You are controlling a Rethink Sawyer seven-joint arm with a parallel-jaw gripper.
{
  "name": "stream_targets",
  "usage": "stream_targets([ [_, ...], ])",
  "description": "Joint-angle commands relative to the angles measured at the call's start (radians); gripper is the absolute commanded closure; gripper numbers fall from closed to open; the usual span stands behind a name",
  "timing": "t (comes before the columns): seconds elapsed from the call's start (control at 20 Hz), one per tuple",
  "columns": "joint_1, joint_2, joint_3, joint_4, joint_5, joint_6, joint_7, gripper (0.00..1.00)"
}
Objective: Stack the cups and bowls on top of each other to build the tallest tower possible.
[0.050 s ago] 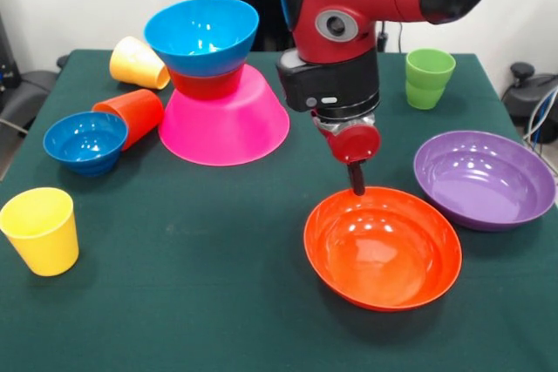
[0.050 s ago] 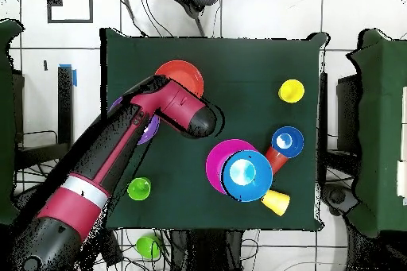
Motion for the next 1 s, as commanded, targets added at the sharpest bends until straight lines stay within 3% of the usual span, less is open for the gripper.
stream_targets([
  [0.05, -0.003, 0.076, 0.133, -0.041, -0.044, -0.008, -0.032, 0.0],
  [0.85, -0.001, 0.096, 0.122, -0.055, -0.095, -0.018, 0.013, 0.0],
  [1.0, -0.01, 0.09, 0.137, -0.046, -0.087, -0.016, -0.029, 0.0],
])
